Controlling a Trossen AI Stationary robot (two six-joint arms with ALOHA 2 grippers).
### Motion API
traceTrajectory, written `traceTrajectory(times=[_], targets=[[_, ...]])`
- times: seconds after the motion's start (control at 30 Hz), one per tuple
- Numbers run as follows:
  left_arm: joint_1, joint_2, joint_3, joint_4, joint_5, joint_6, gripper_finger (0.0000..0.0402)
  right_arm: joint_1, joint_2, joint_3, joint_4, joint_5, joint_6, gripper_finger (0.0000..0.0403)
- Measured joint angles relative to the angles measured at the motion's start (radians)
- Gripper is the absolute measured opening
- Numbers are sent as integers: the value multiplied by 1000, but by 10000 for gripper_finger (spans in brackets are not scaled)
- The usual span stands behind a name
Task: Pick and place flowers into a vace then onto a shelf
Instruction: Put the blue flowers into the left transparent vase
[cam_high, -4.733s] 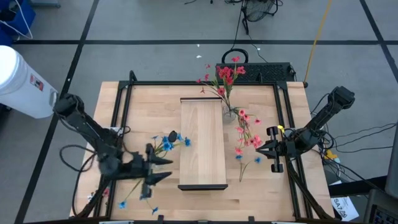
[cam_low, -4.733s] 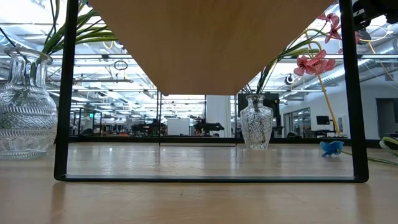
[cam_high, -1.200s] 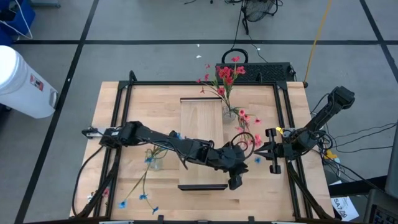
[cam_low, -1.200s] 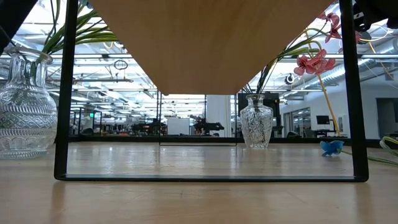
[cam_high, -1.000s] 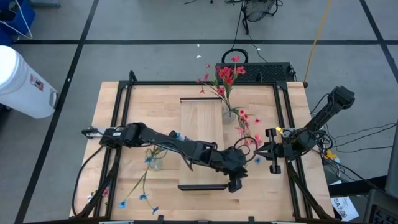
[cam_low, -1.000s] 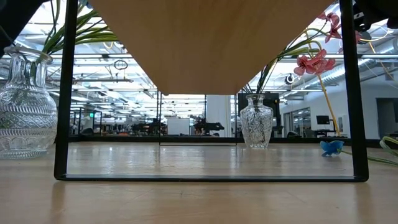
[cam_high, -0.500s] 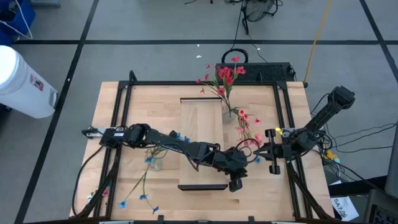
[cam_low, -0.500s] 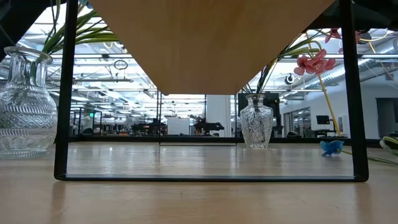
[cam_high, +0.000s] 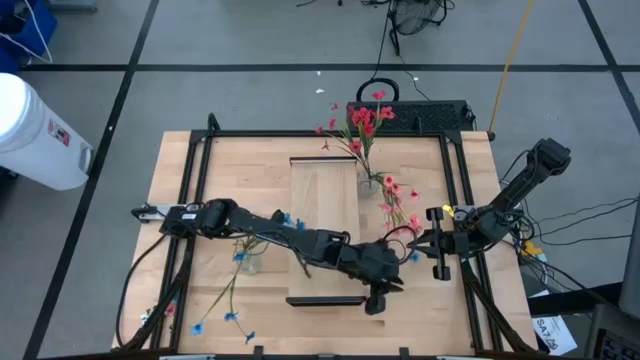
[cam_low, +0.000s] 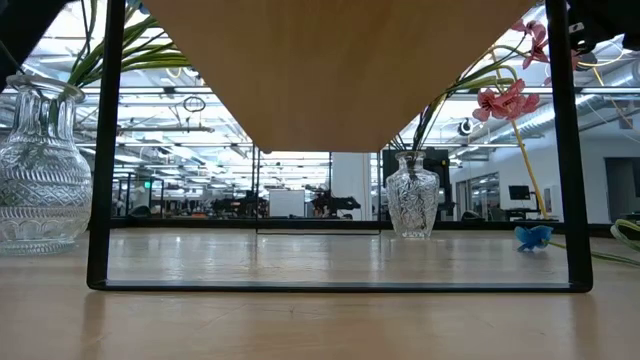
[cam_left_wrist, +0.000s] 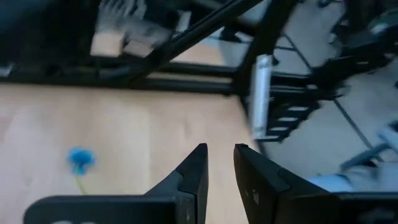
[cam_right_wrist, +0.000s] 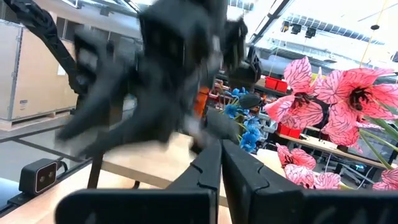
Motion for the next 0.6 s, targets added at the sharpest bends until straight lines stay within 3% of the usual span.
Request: traceTrajectory(times=[0.13,0.43,0.6], targets=[[-46,-83,1,-73,-47,50,80,0,0,0,-1,0,0,8],[-246,-244,2,-195,-439,209,80,0,0,0,-5,0,0,8],[-337,-298,2,-296,-578,208,81,0,0,0,-12,0,0,8]])
